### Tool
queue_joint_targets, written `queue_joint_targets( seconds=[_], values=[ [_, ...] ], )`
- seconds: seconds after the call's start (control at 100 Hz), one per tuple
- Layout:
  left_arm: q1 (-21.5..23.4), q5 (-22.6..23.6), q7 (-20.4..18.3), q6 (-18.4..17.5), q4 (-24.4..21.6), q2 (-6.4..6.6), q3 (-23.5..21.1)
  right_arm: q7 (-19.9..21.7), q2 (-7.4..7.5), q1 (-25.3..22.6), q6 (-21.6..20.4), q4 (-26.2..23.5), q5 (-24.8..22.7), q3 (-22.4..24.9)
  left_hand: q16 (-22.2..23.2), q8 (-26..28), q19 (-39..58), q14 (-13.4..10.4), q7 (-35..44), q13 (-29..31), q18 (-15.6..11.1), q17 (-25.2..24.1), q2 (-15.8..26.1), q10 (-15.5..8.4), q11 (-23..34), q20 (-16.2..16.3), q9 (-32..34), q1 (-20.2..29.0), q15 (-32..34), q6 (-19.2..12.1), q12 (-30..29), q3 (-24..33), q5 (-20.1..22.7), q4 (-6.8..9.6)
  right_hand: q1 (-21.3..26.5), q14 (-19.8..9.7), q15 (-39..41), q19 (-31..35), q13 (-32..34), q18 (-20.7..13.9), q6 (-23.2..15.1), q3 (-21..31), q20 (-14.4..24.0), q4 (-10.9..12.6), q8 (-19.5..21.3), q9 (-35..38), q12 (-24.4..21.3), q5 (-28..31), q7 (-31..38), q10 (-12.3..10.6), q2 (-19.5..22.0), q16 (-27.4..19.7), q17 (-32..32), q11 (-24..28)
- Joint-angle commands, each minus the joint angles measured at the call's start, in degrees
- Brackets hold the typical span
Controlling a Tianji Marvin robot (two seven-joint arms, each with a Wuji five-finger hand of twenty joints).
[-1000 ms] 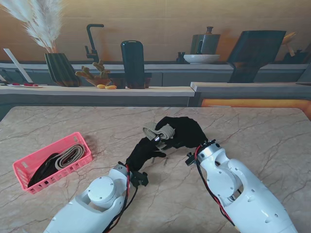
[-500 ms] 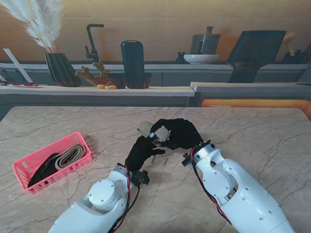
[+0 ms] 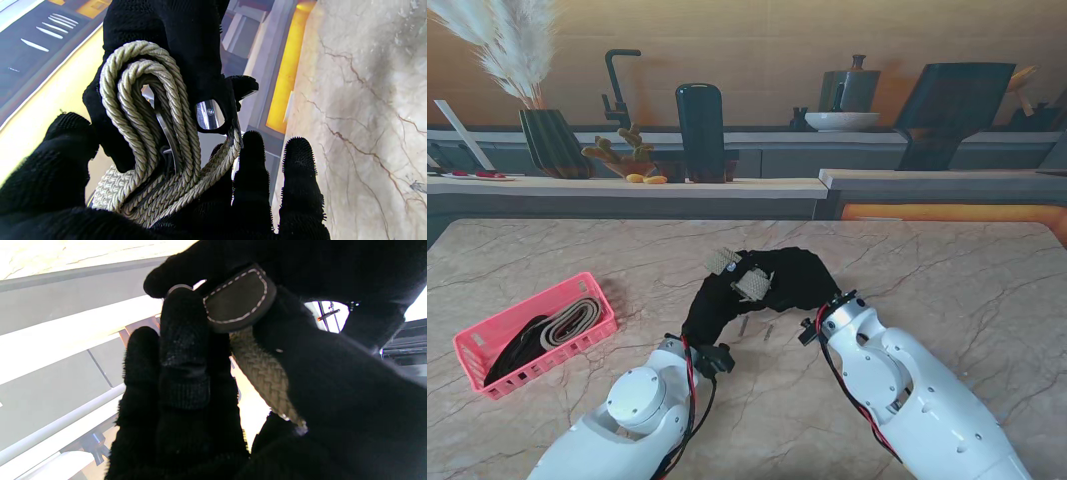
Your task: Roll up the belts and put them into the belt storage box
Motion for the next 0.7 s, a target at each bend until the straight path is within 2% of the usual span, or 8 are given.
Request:
queue_joint_targets(
  seconds=[0.0,0.15,0.28,0.36,0.4,0.44,0.53,0.69],
  values=[
    [-0.38,0.48,-1.02,-0.86,-1.74,-0.52,-0.2,0.73,0.16,-0.73,0.25,1.37,-0.48,-0.51,1.06,-0.25,2.57,-1.81,2.67,2.25,-2.27,1.98,-4.16,-2.15,1.7,-0.73,1.67,0.52,1.56,-11.27,0.82,5.62,0.73,1.13,-1.46,-0.95,0.15,1.98,2.13,0.86,11.59,4.28,-1.09,1.58,3.12,0.88,-0.6,11.4,17.26,-0.65,5.8,-0.59,0.19,0.87],
    [-0.54,-1.93,-6.36,-1.02,-1.16,0.29,-0.89,0.79,0.17,-0.89,0.45,1.17,-0.53,-0.47,1.68,-3.46,4.1,-2.19,-3.14,4.97,-5.51,7.06,-11.05,-2.95,2.21,-2.51,0.71,5.34,3.09,-11.91,0.86,15.85,0.19,0.51,-1.54,-1.01,-0.71,1.8,1.53,1.22,12.98,4.31,-1.38,1.48,3.01,-0.28,-0.58,9.83,16.64,-0.29,4.62,-0.95,-0.13,0.36],
    [-1.08,-3.13,-10.16,-1.19,-0.23,0.87,-1.09,1.44,0.33,-1.19,0.53,0.76,-0.55,-0.17,2.4,-3.95,4.25,-2.58,-7.74,6.87,-8.65,10.77,-12.39,-3.76,3.13,-3.77,-0.28,9.76,4.09,-13.11,1.58,18.05,-0.17,0.64,-3.55,-0.91,-2.32,1.21,-0.15,1.9,13.95,4.34,-1.81,1.21,4.06,-3.52,0.11,6.15,15.21,0.1,1.36,-1.5,-1.05,0.3],
    [-1.28,-2.85,-10.47,-1.15,-0.14,0.95,-1.01,2.31,0.59,-1.4,0.18,0.51,-0.92,-0.01,3.81,-2.55,6.1,-3.58,-8.47,9.59,-11.27,14.12,-10.8,-3.97,4.59,-3.86,0.43,16.18,6.13,-13.8,2.43,18.37,-0.07,1.66,-5.47,-1.25,-3.47,0.79,-1.28,2.15,14.85,3.23,-1.78,0.89,6.58,-6.43,0.18,3.91,11.74,-0.11,-0.41,-1.55,-1.58,1.46],
    [-1.28,-2.75,-10.36,-1.05,-0.23,0.96,-1.01,2.45,0.69,-1.45,-0.18,0.49,-1.25,0.02,4.26,-2.07,6.7,-3.99,-8.31,10.81,-12.14,15.57,-10.01,-3.94,5.51,-4.01,1.11,19.15,6.81,-14.16,2.79,18.31,0.1,2.28,-8.02,-1.13,-3.97,0.44,-1.99,2.51,16.63,3.88,-1.5,2.57,9.74,-8.24,0.23,2.52,5.95,-0.08,-0.16,-1.39,-1.94,2.49],
    [-1.24,-2.62,-10.25,-0.91,-0.34,0.97,-1.05,2.55,0.75,-1.55,-0.39,0.4,-1.45,0.05,4.32,-1.7,6.74,-4.6,-7.82,11.78,-12.61,16.7,-9.19,-3.78,6.18,-4.35,1.77,21.29,6.89,-14.44,2.97,18.03,0.22,2.74,-10.19,-0.88,-4.22,0.23,-2.66,3.0,17.71,4.37,-1.25,7.23,13.86,-9.51,0.39,0.08,1.19,0.08,0.98,-1.34,-2.25,2.74],
    [-1.16,-2.19,-9.93,-0.47,-0.57,0.99,-1.13,2.93,0.86,-1.88,-0.6,0.02,-1.59,0.11,4.75,-1.42,7.52,-5.83,-6.68,14.27,-13.55,19.24,-7.67,-4.1,7.88,-4.43,3.66,24.67,7.63,-14.47,3.5,17.96,0.68,3.54,-11.68,-0.03,-4.42,0.01,-4.5,4.21,17.72,3.54,-0.79,7.65,15.21,-12.39,0.88,-6.55,-2.38,0.39,1.14,-1.23,-3.16,3.3],
    [-0.69,-2.1,-8.34,0.13,-1.3,0.79,-1.33,3.61,1.47,-2.92,-1.38,-1.09,-4.05,0.71,15.66,-2.28,9.65,-6.92,-0.81,20.04,-14.08,22.08,-8.3,-4.8,10.93,-3.58,6.76,33.46,4.81,-14.08,4.98,14.53,0.65,2.97,-12.99,0.61,-4.15,-0.58,-6.73,5.11,15.85,1.74,-0.14,7.66,14.75,-17.43,1.13,-15.12,-4.93,0.56,2.17,-0.99,-4.63,3.47]
  ],
)
